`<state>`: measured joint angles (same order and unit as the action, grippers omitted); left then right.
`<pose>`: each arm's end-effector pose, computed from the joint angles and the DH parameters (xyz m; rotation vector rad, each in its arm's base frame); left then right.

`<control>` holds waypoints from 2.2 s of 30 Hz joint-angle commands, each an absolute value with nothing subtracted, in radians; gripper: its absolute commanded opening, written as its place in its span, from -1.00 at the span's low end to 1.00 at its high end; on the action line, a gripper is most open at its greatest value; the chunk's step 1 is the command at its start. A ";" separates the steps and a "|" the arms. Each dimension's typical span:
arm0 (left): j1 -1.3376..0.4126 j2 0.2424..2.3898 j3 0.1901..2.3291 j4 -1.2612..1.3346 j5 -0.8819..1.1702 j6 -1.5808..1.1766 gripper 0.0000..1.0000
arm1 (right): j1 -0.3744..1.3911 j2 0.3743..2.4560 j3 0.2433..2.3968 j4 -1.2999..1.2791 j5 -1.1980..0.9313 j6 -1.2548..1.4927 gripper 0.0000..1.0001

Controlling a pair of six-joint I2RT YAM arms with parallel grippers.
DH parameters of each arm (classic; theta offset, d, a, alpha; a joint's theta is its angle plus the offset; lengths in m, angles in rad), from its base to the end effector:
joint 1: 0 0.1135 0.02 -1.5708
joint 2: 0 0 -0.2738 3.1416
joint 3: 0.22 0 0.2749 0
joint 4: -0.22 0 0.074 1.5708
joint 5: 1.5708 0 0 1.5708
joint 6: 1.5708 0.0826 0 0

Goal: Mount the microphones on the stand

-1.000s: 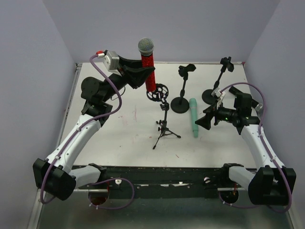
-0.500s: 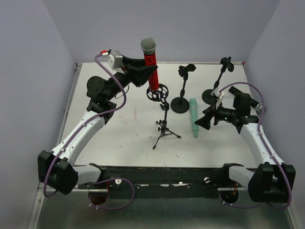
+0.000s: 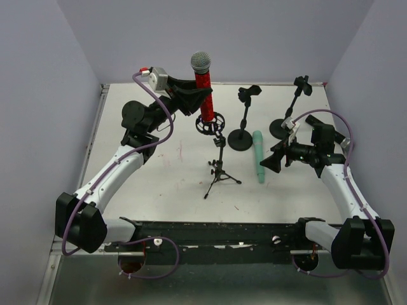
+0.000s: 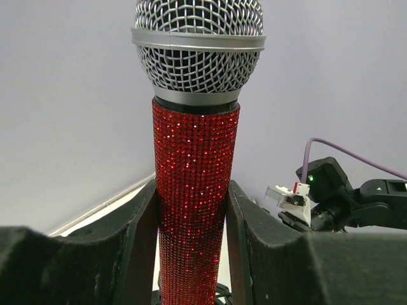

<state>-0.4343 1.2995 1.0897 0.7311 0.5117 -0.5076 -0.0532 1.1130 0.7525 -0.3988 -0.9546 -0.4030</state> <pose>0.2988 -0.1832 0.4528 0.4500 1.1017 -1.1028 0.2627 0.0535 0.2368 -0.7973 1.9204 0.8254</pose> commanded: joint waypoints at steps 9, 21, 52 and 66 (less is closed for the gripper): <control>-0.440 1.282 1.072 0.736 0.569 -0.571 -1.00 | -0.049 1.112 0.773 -0.411 -0.937 -0.423 1.00; -0.440 1.266 1.065 0.624 0.611 -0.551 -1.00 | -0.048 1.115 0.773 -0.413 -0.939 -0.426 1.00; -0.440 1.307 1.048 0.462 0.591 -0.643 -1.00 | -0.049 1.175 0.778 -0.517 -1.023 -0.611 1.00; -0.460 1.305 1.015 0.425 0.551 -0.672 -1.00 | -0.049 1.177 0.779 -0.522 -1.028 -0.614 1.00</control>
